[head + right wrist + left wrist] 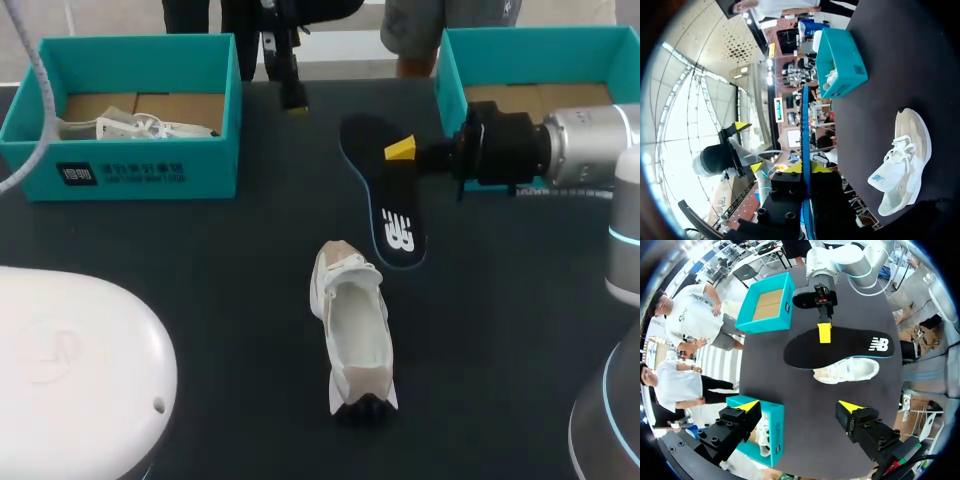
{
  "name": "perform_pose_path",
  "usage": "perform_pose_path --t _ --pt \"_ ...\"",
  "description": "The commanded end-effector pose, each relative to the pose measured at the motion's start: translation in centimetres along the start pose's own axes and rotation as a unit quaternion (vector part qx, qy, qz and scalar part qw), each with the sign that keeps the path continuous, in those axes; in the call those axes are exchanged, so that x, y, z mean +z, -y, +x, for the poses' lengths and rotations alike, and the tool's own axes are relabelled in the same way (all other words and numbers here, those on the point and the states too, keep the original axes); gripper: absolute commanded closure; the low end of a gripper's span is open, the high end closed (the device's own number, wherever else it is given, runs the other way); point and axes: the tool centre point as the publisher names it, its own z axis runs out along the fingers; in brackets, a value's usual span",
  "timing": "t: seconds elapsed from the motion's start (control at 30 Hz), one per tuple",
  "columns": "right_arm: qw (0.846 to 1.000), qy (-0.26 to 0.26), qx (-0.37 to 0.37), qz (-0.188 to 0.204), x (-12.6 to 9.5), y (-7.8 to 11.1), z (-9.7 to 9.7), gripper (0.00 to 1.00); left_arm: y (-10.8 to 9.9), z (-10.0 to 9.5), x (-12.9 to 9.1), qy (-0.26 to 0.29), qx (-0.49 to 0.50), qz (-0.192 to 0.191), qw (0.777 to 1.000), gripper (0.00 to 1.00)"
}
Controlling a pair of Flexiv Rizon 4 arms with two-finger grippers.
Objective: Take the shoe out of the shoebox, open the shoe tongue, remove and reinsert the insole, then place the shoe into the shoebox
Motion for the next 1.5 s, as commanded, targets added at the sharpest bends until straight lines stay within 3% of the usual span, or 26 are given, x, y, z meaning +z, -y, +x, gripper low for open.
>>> perform_pose_path --t 0.03,0.23,0.57,0.67,0.8,0.83,0.9,0.93,1.03,1.33,1.5 --pt "1.0 -0.004 0.003 -0.003 0.1 0.2 -0.3 1.0 0.3 -0.2 0.0 -0.002 0.0 -0.02 1.0 0.0" --pt "1.0 -0.008 0.001 0.003 0.2 0.4 -0.4 1.0 0.3 -0.2 0.0 -0.002 0.0 -0.02 1.0 0.0" --pt "1.0 -0.01 -0.001 0.008 0.3 0.1 -0.2 1.0 0.8 0.1 -1.2 -0.01 0.213 -0.038 0.976 0.0" --pt "1.0 -0.011 -0.003 0.009 0.3 -0.1 0.0 1.0 1.6 0.6 -1.6 -0.036 0.3 -0.031 0.953 0.0" --pt "1.0 -0.011 -0.008 0.015 0.4 -0.2 0.2 1.0 3.0 1.6 -2.6 -0.066 0.436 -0.017 0.897 0.0" --pt "1.0 -0.011 -0.008 0.016 0.4 -0.3 0.2 1.0 3.2 1.6 -2.7 -0.066 0.443 -0.015 0.894 0.0" --pt "1.0 -0.011 -0.008 0.019 0.5 -0.3 0.2 1.0 3.7 1.7 -3.2 -0.079 0.49 -0.002 0.868 0.0" --pt "1.0 -0.013 -0.007 0.023 0.5 -0.3 0.2 1.0 4.0 1.9 -3.5 -0.095 0.527 -0.003 0.845 0.0" --pt "0.999 -0.023 0.002 0.041 0.6 -0.3 0.3 1.0 4.7 2.4 -3.4 -0.119 0.582 -0.02 0.804 0.0" --pt "0.997 -0.029 -0.008 0.069 1.0 -0.5 0.7 1.0 6.6 2.3 -2.8 -0.131 0.631 -0.03 0.764 0.0" --pt "0.997 -0.028 -0.012 0.067 1.4 -0.8 0.8 1.0 7.6 1.6 -1.9 -0.13 0.628 -0.035 0.766 0.0"
